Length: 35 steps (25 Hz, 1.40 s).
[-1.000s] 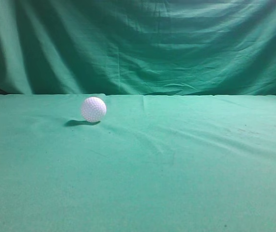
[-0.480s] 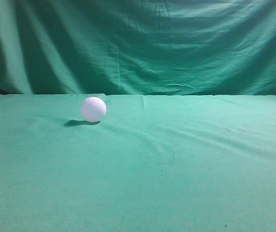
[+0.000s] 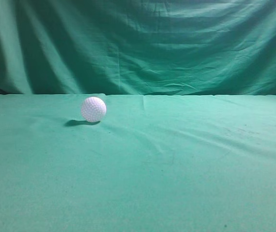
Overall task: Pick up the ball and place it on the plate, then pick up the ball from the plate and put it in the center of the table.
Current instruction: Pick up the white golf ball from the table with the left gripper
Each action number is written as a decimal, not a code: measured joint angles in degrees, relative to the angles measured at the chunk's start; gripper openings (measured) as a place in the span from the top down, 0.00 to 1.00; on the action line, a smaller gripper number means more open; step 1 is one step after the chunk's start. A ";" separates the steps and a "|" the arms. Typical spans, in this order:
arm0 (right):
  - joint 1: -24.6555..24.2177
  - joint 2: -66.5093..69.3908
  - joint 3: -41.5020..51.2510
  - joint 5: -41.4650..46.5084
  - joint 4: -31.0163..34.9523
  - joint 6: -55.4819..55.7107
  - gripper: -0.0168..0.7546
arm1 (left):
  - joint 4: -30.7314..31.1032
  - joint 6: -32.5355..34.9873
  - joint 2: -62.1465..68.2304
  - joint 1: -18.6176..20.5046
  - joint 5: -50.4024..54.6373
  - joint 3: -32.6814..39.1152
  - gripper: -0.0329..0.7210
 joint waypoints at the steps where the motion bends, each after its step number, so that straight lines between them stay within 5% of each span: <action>1: 0.00 0.00 0.00 0.00 0.00 0.00 0.92 | 0.00 0.00 0.00 0.00 -2.49 0.00 0.89; 9: 0.00 0.00 0.00 0.00 0.00 0.34 0.92 | 0.00 -1.59 0.00 0.00 -9.90 0.00 0.89; 17: 0.00 0.00 0.00 0.00 0.00 0.61 0.92 | 0.00 -18.49 3.30 0.00 -1.90 -3.24 0.89; 24: 0.00 0.00 0.00 0.00 0.00 0.61 0.92 | -1.69 -19.56 17.60 0.00 11.65 -15.16 0.89; 35: 0.00 0.00 0.00 0.00 0.00 0.61 0.92 | -3.83 -19.78 27.06 0.00 6.07 -17.80 0.89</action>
